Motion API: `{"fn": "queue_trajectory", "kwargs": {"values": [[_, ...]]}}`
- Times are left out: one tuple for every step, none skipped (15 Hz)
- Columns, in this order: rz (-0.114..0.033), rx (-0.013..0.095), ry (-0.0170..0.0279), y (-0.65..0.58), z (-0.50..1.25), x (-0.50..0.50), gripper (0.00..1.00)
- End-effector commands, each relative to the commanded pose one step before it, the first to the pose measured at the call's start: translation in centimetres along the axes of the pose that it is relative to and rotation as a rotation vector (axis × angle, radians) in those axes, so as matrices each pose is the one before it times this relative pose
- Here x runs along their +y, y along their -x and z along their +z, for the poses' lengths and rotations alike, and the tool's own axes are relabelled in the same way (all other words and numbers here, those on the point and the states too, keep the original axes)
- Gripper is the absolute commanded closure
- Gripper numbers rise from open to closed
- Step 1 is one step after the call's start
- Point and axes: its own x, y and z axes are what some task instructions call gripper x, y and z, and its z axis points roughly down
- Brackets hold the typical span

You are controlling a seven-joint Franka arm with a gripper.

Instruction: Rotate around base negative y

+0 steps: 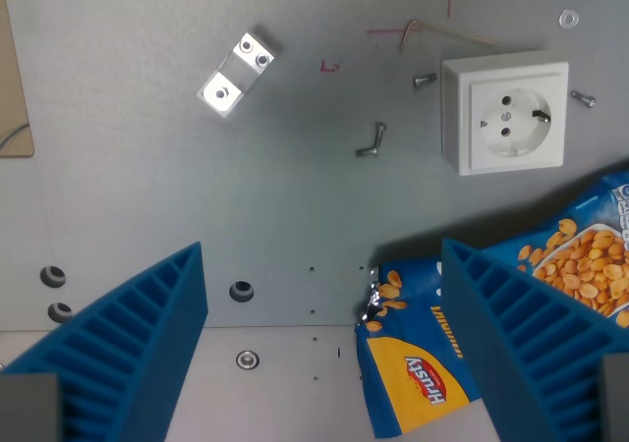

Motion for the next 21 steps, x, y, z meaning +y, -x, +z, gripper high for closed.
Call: {"fn": "queue_trajectory", "kwargs": {"values": [[0.0001,0.0204,0.00010,-0.002,-0.333,0.001,0.00],[0.0000,0.0133,0.00032,0.000,0.000,0.000,0.00],[0.0000,0.0133,0.00032,0.000,0.000,0.000,0.00],[0.0000,0.0133,0.00032,0.000,0.000,0.000,0.00],[0.0000,0.0133,0.00032,0.000,0.000,0.000,0.00],[0.0000,0.0133,0.00032,0.000,0.000,0.000,0.00],[0.0000,0.0133,0.00032,0.000,0.000,0.000,0.00],[0.0000,0.0133,0.00032,0.000,0.000,0.000,0.00],[0.0000,0.0133,0.00032,0.000,0.000,0.000,0.00],[0.0000,0.0133,0.00033,0.000,0.000,0.000,0.00],[0.0000,0.0133,0.00033,0.000,0.000,0.000,0.00],[0.0000,0.0133,0.00033,0.000,0.000,0.000,0.00],[0.0000,0.0133,0.00033,0.000,0.000,0.000,0.00],[0.0000,0.0133,0.00033,0.000,0.000,0.000,0.00],[0.0000,0.0133,0.00033,0.000,0.000,0.000,0.00],[0.0000,0.0133,0.00033,0.000,0.000,0.000,0.00],[0.0000,0.0133,0.00033,0.000,0.000,0.000,0.00],[0.0000,0.0133,0.00033,0.000,0.000,0.000,0.00],[0.0000,0.0133,0.00033,0.000,0.000,0.000,0.00],[0.0000,0.0133,0.00033,0.000,0.000,0.000,0.00],[0.0000,0.0133,0.00033,0.000,0.000,0.000,0.00]]}}
